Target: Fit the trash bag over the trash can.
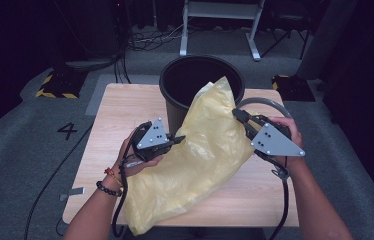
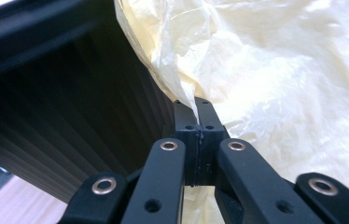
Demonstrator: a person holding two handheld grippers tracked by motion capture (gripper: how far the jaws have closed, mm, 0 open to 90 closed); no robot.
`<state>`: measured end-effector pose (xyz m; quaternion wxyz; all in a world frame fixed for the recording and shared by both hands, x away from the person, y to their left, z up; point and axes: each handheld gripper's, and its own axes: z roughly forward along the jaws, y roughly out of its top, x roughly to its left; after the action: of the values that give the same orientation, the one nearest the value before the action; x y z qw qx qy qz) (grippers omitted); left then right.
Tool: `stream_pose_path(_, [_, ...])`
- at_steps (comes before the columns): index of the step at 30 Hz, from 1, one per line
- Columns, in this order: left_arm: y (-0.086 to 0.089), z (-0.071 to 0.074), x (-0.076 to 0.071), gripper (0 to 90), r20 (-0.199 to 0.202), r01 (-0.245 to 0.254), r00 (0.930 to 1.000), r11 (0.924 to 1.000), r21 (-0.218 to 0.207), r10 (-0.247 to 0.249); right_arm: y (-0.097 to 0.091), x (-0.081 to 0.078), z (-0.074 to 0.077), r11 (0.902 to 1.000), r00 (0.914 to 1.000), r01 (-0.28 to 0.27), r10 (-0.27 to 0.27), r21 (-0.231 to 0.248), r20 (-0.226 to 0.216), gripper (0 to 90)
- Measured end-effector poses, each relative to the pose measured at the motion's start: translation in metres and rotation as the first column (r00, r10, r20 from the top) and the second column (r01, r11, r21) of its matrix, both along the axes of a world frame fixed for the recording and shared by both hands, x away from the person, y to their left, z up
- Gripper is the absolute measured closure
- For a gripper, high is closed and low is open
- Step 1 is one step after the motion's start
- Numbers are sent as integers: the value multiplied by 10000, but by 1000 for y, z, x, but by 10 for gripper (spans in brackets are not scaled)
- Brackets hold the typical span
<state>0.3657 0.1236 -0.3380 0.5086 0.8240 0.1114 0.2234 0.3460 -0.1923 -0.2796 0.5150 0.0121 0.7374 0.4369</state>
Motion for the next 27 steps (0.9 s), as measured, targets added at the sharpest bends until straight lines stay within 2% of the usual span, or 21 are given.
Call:
stream_pose_path(5, [0,11,-7,900,416,160,9990,9995,-286,-148,8,12,14,9979,9998,149,-157,623,127,900])
stream_pose_path(9, [-1,17,-11,900,618,133,9980,9991,-400,-108,17,23,21,9969,9992,340,-353,713,169,900])
stream_pose_path(11, [-2,20,-12,900,787,-65,9969,9993,-358,93,20,28,24,9965,9993,360,-364,758,51,900])
stream_pose_path(13, [-1,22,-14,900,810,-40,9967,9986,-527,82,24,32,26,9959,9986,499,-510,750,124,900])
stream_pose_path(14, [0,24,-16,900,900,-183,9957,9981,-588,236,25,34,27,9958,9986,498,-508,767,113,898])
stream_pose_path(15, [1,25,-16,900,969,-288,9947,9980,-570,343,26,37,27,9951,9983,544,-557,825,140,877])
stream_pose_path(16, [2,25,-17,900,931,-397,9946,9971,-642,456,26,38,28,9934,9984,536,-551,1009,122,812])
stream_pose_path(18, [3,25,-16,900,943,-666,9929,9960,-600,720,23,38,29,9870,9985,527,-499,1520,-223,648])
stream_pose_path(20, [4,23,-15,900,932,-996,9902,9935,-549,1044,18,38,28,9798,9969,538,-417,1928,-664,548])
stream_pose_path(23, [6,21,-12,900,782,-1424,9860,9877,-640,1472,2,32,23,9694,9915,676,-389,2358,-1241,462])
stream_pose_path(27, [6,20,-9,900,691,-1855,9794,9807,-619,1896,-15,26,16,9637,9866,1037,-683,2459,-1483,394])
